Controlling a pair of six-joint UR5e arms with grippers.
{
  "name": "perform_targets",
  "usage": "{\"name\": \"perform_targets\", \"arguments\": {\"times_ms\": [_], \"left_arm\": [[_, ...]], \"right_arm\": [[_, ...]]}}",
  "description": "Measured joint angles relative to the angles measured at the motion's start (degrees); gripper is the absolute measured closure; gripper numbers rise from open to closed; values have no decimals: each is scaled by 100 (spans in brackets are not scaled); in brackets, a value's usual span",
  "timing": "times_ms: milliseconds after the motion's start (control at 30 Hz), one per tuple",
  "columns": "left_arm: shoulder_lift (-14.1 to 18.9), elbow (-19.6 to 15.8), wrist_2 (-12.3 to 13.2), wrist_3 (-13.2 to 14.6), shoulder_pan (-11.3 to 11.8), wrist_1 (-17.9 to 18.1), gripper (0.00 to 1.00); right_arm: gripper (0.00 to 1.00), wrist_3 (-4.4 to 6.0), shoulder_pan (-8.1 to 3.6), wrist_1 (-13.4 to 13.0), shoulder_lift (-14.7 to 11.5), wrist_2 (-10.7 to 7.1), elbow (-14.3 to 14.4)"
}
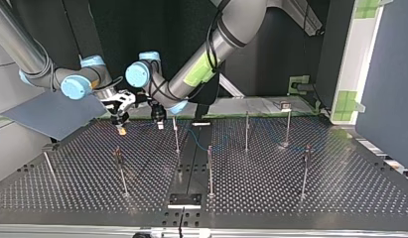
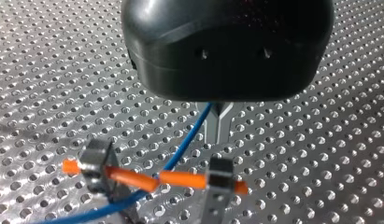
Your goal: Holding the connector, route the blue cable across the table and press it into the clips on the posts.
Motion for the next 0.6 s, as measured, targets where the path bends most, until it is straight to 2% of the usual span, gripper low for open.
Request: {"name": "perform_targets", "arguments": {"times_ms": [167, 300, 500, 600], "left_arm": [[17, 0, -114, -75, -63, -83, 100], [99, 0, -282, -208, -124, -236, 100], [359, -105, -552, -489, -214, -526, 100], [480, -214, -582, -496, -234, -537, 100]], "right_arm": [[100, -13, 21, 30, -13, 0, -17], [100, -69, 35, 144, -132, 3, -38], [100, 9, 57, 271, -381, 18, -42], [100, 17, 65, 383, -533, 32, -43]]}}
